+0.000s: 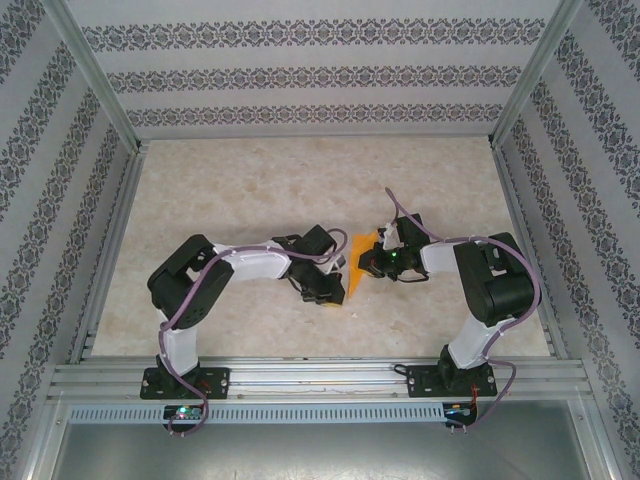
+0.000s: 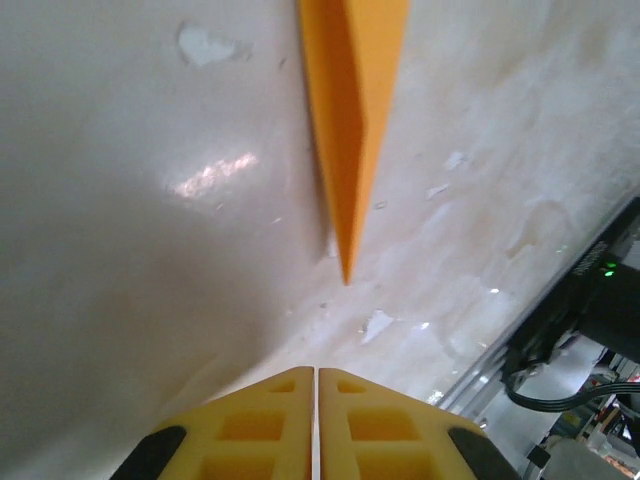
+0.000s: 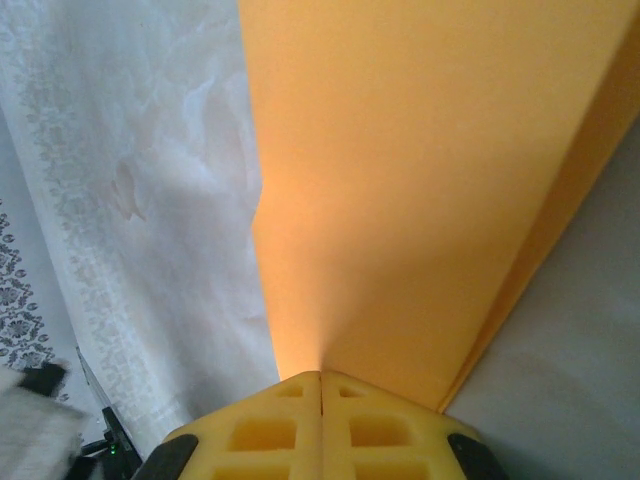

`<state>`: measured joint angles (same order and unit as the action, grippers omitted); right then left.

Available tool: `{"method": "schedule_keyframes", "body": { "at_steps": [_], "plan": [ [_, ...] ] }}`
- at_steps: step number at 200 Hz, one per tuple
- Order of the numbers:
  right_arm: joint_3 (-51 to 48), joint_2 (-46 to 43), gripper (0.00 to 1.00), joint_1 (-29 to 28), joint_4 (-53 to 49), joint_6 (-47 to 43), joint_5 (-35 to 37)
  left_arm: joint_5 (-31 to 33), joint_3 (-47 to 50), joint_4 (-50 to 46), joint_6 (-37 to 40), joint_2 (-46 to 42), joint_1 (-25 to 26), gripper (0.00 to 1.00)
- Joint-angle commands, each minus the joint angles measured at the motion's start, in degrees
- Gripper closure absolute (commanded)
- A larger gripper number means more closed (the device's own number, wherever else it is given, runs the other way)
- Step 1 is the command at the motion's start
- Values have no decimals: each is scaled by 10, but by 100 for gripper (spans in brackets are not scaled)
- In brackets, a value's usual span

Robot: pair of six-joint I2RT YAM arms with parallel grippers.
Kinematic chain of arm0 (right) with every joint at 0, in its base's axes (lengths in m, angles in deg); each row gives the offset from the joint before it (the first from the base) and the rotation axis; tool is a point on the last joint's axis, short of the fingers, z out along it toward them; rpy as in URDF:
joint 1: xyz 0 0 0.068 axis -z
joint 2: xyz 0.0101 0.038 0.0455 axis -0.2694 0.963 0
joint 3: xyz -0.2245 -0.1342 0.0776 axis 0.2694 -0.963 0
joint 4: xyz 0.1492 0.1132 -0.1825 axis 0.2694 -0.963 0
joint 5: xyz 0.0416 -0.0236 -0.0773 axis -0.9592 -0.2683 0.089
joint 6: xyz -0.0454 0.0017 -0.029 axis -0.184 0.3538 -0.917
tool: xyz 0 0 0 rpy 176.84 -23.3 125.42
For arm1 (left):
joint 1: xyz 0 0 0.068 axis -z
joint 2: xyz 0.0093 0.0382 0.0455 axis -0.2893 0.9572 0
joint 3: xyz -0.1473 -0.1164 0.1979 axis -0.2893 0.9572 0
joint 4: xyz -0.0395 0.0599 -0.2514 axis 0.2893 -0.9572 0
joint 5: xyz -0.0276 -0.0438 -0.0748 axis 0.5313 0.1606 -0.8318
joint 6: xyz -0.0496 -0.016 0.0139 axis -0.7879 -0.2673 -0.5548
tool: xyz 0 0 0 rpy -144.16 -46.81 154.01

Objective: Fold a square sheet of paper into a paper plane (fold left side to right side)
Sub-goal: Fold the wing for the fifth time at the center of the table.

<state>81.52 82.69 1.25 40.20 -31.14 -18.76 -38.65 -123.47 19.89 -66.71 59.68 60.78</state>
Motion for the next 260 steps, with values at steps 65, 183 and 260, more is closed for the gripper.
{"method": "schedule_keyframes", "body": {
  "at_steps": [65, 183, 260],
  "plan": [
    [-30, 54, 100, -19, -52, 10, 71, 0, -106, 15, -4, 65, -16, 90],
    [-15, 16, 100, -8, 35, 77, 6, 61, -105, -27, 16, 131, -16, 94],
    [36, 3, 100, 38, 45, 77, -26, 76, -87, -37, 22, 135, -16, 95]
  ]
}}
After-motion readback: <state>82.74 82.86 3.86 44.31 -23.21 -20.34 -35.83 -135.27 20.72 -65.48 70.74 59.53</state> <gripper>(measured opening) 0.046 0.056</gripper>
